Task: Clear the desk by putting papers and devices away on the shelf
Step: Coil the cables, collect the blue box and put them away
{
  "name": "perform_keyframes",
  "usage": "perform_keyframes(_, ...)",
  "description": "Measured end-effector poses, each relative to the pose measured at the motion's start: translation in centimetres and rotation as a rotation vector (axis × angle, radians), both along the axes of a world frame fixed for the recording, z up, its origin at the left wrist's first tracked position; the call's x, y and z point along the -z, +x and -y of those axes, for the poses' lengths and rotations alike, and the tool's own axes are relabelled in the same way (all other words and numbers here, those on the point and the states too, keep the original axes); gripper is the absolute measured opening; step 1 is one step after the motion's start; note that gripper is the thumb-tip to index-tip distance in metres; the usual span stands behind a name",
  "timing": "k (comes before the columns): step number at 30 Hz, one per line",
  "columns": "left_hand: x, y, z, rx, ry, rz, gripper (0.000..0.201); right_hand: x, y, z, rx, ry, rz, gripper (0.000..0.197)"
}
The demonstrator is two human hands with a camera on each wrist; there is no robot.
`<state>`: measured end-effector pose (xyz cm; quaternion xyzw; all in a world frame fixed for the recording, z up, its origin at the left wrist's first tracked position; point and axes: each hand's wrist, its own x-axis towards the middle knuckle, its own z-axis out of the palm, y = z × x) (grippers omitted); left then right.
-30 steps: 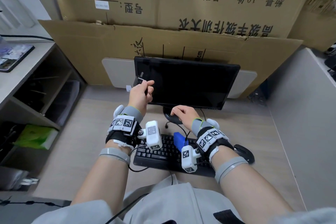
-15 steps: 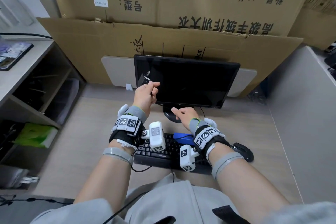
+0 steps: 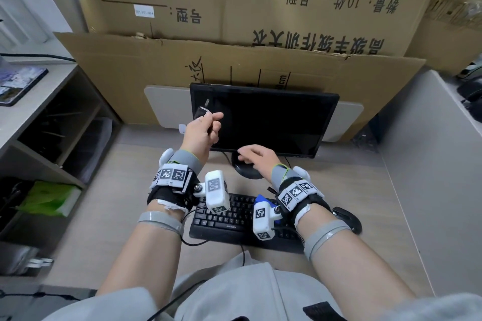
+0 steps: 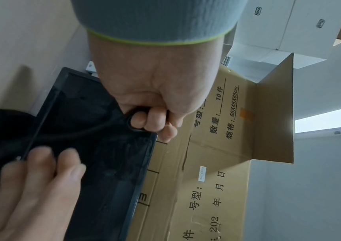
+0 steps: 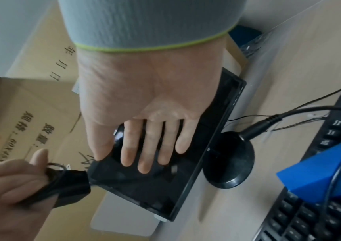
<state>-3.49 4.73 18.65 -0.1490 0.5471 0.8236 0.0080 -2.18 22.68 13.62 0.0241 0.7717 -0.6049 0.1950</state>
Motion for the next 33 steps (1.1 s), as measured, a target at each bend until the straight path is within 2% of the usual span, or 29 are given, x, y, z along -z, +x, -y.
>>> perform_keyframes(4, -0.5, 0.3, -1.1, 0.082, 0.105, -0.085, 0.031, -0.8, 0.5, 1.1, -0.145, -0.02, -0.005, 0.028)
perform_keyframes(8, -0.2, 0.5, -1.5, 0.112, 0.096, -0.069, 0.032, -0.9, 1.0, 1.2, -0.287, 0.015, 0.006, 0.013)
perform_keyframes(12, 0.0, 0.5, -0.7, 0.116, 0.088, 0.047, 0.035, -1.5, 1.1, 0.6, -0.121, 0.001, 0.009, 0.039)
perform_keyframes(14, 0.1, 0.7, -0.7, 0.161, 0.078, 0.124, 0.037, -2.3, 0.8, 0.8, -0.044, -0.088, 0.112, 0.036)
perform_keyframes(17, 0.0, 1.2, -1.1, 0.216, -0.08, 0.179, 0.045, -3.2, 0.4, 1.1, -0.006, -0.127, 0.185, 0.036)
perform_keyframes(19, -0.3, 1.5, -1.3, 0.25, -0.225, 0.203, 0.052, -3.5, 0.0, 0.9, -0.006, -0.027, 0.107, 0.037)
perform_keyframes(21, -0.4, 1.5, -1.4, 0.269, -0.403, 0.246, 0.058, -4.0, -0.6, 0.7, 0.003, 0.056, 0.002, 0.028)
perform_keyframes(23, -0.2, 1.5, -1.6, 0.286, -0.516, 0.273, 0.06, -4.5, -1.2, 0.5, 0.015, -0.041, -0.014, 0.016)
perform_keyframes(26, -0.2, 1.8, -2.0, 0.33, -0.536, 0.254, 0.056, -5.3, -1.6, 0.6, -0.013, -0.081, -0.07, 0.013)
perform_keyframes(29, -0.2, 1.9, -2.0, 0.379, -0.427, 0.246, 0.053, -5.7, -1.3, 0.9, -0.007, -0.118, -0.095, 0.006)
perform_keyframes(33, -0.1, 2.3, -1.8, 0.43, -0.39, 0.271, 0.063, -5.1, -1.2, 0.5, -0.084, -0.055, -0.203, 0.01)
